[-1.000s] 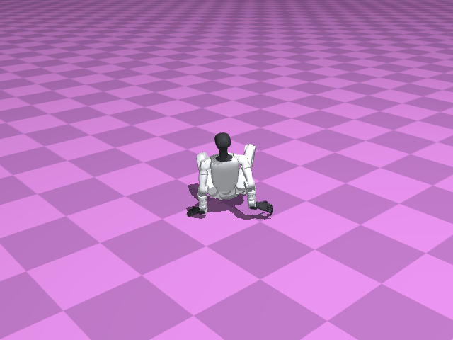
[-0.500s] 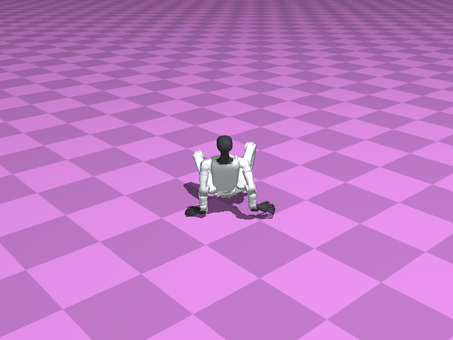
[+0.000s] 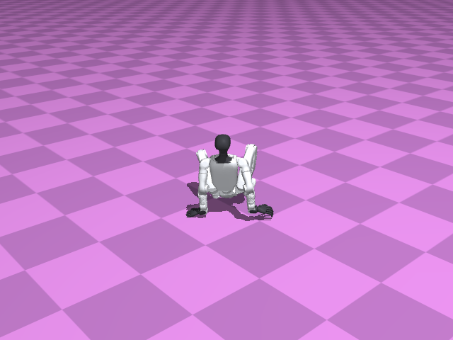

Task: Sport exercise

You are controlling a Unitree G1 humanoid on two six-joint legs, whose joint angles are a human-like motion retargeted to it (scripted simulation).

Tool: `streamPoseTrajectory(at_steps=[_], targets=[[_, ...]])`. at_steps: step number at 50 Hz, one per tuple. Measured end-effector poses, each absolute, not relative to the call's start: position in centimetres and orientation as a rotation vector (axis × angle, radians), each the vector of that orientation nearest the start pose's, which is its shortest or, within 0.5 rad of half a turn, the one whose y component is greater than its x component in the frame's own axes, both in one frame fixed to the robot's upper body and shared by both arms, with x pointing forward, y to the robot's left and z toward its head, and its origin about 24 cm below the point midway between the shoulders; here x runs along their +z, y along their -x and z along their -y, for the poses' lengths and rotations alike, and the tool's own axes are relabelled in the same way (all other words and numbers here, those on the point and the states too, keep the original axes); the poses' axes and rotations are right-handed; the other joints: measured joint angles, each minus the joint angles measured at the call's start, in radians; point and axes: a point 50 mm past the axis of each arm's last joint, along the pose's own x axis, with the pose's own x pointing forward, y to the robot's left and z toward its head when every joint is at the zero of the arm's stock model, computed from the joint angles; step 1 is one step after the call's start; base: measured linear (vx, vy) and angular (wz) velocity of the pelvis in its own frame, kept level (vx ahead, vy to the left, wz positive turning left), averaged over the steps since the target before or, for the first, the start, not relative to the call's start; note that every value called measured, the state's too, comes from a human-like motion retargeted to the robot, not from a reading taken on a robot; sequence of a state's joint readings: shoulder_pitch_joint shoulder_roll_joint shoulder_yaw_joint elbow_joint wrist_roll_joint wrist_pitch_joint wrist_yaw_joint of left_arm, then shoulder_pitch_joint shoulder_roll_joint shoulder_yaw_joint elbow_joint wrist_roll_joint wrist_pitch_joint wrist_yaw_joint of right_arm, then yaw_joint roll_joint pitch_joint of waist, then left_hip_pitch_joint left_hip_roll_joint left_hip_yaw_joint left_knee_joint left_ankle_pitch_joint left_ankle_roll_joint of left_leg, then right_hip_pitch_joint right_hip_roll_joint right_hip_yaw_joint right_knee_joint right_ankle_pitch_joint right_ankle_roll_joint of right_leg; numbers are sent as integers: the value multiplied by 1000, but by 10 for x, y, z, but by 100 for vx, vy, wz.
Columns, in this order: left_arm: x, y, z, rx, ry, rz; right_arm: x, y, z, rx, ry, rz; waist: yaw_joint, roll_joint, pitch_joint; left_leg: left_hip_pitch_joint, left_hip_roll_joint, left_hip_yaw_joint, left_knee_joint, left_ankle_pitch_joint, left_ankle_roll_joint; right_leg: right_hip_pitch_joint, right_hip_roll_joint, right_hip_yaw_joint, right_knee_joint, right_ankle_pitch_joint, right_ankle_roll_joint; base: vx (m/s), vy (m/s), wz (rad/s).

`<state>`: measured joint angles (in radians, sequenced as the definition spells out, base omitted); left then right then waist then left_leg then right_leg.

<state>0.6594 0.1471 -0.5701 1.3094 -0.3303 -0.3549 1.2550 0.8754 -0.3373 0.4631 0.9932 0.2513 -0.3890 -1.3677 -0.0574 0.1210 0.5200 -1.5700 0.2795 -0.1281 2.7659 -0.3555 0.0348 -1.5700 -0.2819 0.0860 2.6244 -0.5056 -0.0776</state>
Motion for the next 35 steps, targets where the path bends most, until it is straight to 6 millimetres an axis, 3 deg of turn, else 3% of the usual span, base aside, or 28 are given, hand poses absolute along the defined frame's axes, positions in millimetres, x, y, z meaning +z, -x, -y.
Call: streamPoseTrajectory(at_steps=[5, 10, 13, 17, 20, 22, 25, 27, 29, 31, 32, 33, 35], targets=[[-103, 175, -205, 740, -1014, -1404, -66, 194, 242, -893, 1085, -1259, 7, -24, 0, 0, -56, -87, 50, -94, 16, 0, 5, 34, 12, -82, -9, 10, -5, -16], [-106, 186, -201, 381, -983, -1457, -74, 200, 239, -610, 1039, -1334, 25, -33, 0, 0, -121, -175, 103, -204, 37, 0, 3, 85, 25, -153, -12, 16, -6, -15], [-110, 194, -197, 6, -943, -1485, -82, 200, 241, -338, 1006, -1378, 31, -33, 0, 0, -147, -220, 114, -256, 55, 0, -14, 134, 39, -173, -2, 19, -5, -14], [-105, 218, -211, -673, -887, -1581, -89, 209, 251, 150, 953, -1528, 25, -27, 0, 0, -147, -271, 114, -321, 85, 0, -46, 227, 80, -197, 9, 18, -2, -8], [-97, 229, -237, -1169, -839, -1711, -90, 211, 275, 488, 931, -1689, 5, -17, 0, 0, -120, -309, 114, -400, 112, 0, -74, 287, 113, -232, 16, 18, 2, -6], [-99, 214, -262, -1365, -869, -1763, -93, 192, 302, 618, 980, -1747, -18, -10, 0, 0, -92, -327, 114, -471, 129, 0, -97, 303, 124, -265, 20, 17, 4, -9], [-115, 151, -302, -1458, -1016, -1745, -100, 126, 351, 642, 1125, -1744, -58, -7, 0, 0, -67, -347, 114, -515, 142, 0, -125, 306, 129, -298, 3, 10, 2, -25], [-130, 68, -321, -1344, -1186, -1606, -103, 43, 379, 528, 1240, -1610, -84, -8, 0, 0, -40, -358, 90, -517, 145, 0, -146, 295, 110, -326, -21, 5, 1, -57], [-128, -43, -331, -1118, -1352, -1369, -91, -64, 393, 351, 1312, -1384, -102, -1, 0, 0, 2, -369, 46, -517, 144, 0, -157, 267, 68, -347, -43, 4, -1, -72], [-96, -163, -325, -843, -1455, -1051, -55, -174, 388, 175, 1319, -1096, -113, 4, 0, 0, 56, -356, -29, -517, 152, 0, -154, 222, -1, -349, -56, 3, -5, -58], [-70, -217, -315, -712, -1471, -875, -28, -224, 380, 101, 1301, -943, -118, 3, 0, 0, 86, -333, -80, -517, 165, 0, -152, 199, -43, -344, -58, 2, -4, -42], [-39, -264, -301, -592, -1462, -695, 1, -266, 368, 43, 1270, -793, -120, -1, 0, 0, 116, -297, -138, -517, 182, 0, -149, 179, -90, -333, -52, 3, 0, -40], [32, -335, -270, -398, -1408, -352, 64, -332, 340, -41, 1192, -507, -125, -6, 0, 0, 174, -199, -256, -517, 214, 5, -161, 132, -190, -307, -33, 6, 8, -37]])
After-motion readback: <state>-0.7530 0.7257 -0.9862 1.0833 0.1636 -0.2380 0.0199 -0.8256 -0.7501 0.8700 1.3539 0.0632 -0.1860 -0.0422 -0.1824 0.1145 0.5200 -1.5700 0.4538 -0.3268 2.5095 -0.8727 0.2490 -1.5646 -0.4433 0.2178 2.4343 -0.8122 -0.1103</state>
